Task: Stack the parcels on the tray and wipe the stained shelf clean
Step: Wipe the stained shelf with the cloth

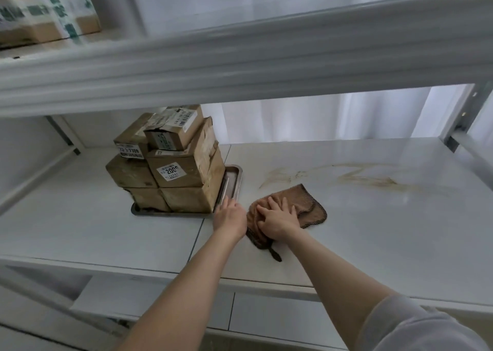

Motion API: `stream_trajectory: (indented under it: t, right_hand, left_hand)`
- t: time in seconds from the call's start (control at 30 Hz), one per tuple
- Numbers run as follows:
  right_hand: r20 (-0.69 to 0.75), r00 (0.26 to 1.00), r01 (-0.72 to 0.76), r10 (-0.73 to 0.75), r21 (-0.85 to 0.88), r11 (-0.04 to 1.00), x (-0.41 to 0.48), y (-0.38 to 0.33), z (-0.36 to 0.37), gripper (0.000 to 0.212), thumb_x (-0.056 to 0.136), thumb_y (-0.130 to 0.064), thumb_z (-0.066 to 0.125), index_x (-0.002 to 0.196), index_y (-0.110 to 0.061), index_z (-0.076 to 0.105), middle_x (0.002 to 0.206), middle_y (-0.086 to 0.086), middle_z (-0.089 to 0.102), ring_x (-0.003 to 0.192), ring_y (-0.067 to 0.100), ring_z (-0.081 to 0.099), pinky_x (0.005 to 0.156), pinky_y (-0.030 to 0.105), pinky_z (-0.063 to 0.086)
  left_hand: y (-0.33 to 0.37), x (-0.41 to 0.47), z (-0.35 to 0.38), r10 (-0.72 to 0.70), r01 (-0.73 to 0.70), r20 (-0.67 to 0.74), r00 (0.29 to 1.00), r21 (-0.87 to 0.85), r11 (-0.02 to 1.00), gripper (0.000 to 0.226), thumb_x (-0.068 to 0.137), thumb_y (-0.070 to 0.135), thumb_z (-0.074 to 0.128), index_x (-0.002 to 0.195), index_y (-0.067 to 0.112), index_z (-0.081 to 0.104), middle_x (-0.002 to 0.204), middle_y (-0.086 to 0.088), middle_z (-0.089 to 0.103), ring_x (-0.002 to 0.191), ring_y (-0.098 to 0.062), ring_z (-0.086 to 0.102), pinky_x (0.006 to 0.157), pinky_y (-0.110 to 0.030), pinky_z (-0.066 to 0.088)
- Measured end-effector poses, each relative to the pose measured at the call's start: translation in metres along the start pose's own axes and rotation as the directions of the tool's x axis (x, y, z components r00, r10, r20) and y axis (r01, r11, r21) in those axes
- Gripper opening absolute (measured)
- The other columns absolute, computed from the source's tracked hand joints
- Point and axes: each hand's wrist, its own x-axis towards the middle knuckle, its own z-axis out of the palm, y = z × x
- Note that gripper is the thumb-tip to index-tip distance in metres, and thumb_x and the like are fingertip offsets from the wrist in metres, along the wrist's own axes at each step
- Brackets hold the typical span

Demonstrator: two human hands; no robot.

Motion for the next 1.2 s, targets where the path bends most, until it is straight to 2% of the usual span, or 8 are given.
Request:
stream_trajectory:
  t: [0.17,0.3,0.53,0.67,0.8,1.07,1.13,1.2]
  right_hand:
    - [0.028,0.994,0.108,-0.106,-0.045,0.993,0.024,-0.037,0.001,0.055,0.098,-0.036,0.033,0.152,-0.035,0.019,0.163,0.000,-0.005,0.147,0.036,-0.014,0.117,0.052,-0.007]
    - [0.037,0.988,0.156,-0.153,-0.085,0.984,0.043,-0.053,0.006,0.063,0.098,-0.042,0.040,0.154,-0.033,0.011,0.162,-0.002,-0.007,0.147,0.037,-0.014,0.117,0.053,-0.005]
    - [-0.003,0.988,0.152,-0.153,-0.082,0.985,0.051,-0.054,0.004,0.051,0.100,-0.043,0.032,0.151,-0.038,0.023,0.163,-0.001,-0.003,0.148,0.032,-0.011,0.119,0.049,-0.003]
    - [-0.082,0.997,-0.002,-0.001,-0.033,0.999,0.048,-0.022,-0.002,0.047,0.102,-0.045,0.023,0.149,-0.045,0.019,0.163,-0.002,-0.003,0.148,0.030,-0.011,0.120,0.044,-0.002]
    - [-0.117,0.972,-0.200,0.203,0.041,0.979,0.030,0.025,-0.015,0.052,0.101,-0.048,0.020,0.152,-0.039,0.011,0.162,-0.002,-0.005,0.149,0.028,-0.009,0.119,0.043,0.000]
    - [-0.212,0.804,-0.543,0.556,0.121,0.831,0.005,0.083,-0.026,0.054,0.101,-0.044,0.026,0.153,-0.029,0.017,0.162,0.005,0.001,0.148,0.031,-0.002,0.119,0.045,0.005]
    - [-0.221,0.770,-0.584,0.598,0.131,0.801,0.008,0.071,-0.026,0.052,0.100,-0.036,0.029,0.151,-0.025,0.022,0.160,0.010,0.005,0.147,0.035,0.000,0.118,0.049,0.006]
    - [-0.194,0.812,-0.540,0.550,0.107,0.835,0.014,0.053,-0.025,0.054,0.099,-0.030,0.029,0.152,-0.024,0.019,0.161,0.011,0.003,0.146,0.041,-0.004,0.117,0.055,0.001]
  left_hand:
    - [-0.026,0.019,-0.004,-0.027,0.028,0.035,0.999,-0.022,0.999,0.047,0.095,0.006,0.040,0.142,0.006,0.036,0.153,-0.004,0.028,0.147,-0.020,0.012,0.114,-0.035,0.028]
    - [-0.028,0.024,-0.004,0.089,-0.090,-0.017,0.996,-0.077,0.993,0.040,0.099,0.010,0.032,0.139,0.013,0.040,0.142,-0.004,0.041,0.138,-0.020,0.029,0.106,-0.039,0.039]
    - [-0.037,0.033,-0.006,0.080,-0.080,-0.033,0.996,-0.011,0.997,0.033,0.098,0.007,0.036,0.121,0.014,0.058,0.131,-0.004,0.050,0.124,-0.023,0.046,0.093,-0.039,0.047]
    - [-0.031,0.033,-0.010,0.031,-0.031,0.002,1.000,0.016,0.999,0.031,0.093,0.005,0.042,0.118,0.010,0.060,0.123,-0.007,0.055,0.115,-0.026,0.053,0.086,-0.037,0.049]
    - [-0.021,0.028,-0.014,0.013,-0.013,-0.007,1.000,0.039,0.999,0.037,0.093,0.011,0.041,0.129,0.007,0.051,0.133,-0.009,0.047,0.126,-0.027,0.044,0.095,-0.039,0.045]
    - [0.005,0.023,-0.019,0.052,-0.055,-0.046,0.998,-0.073,0.996,0.043,0.093,0.015,0.046,0.135,0.011,0.045,0.140,-0.008,0.043,0.131,-0.024,0.040,0.099,-0.039,0.042]
    - [0.005,0.024,-0.018,0.050,-0.057,-0.059,0.997,-0.124,0.991,0.043,0.092,0.015,0.047,0.135,0.012,0.046,0.140,-0.008,0.044,0.131,-0.024,0.040,0.101,-0.038,0.043]
    - [0.002,0.024,-0.018,0.057,-0.069,-0.073,0.996,-0.169,0.983,0.042,0.093,0.015,0.046,0.135,0.012,0.046,0.141,-0.007,0.043,0.130,-0.024,0.041,0.101,-0.038,0.042]
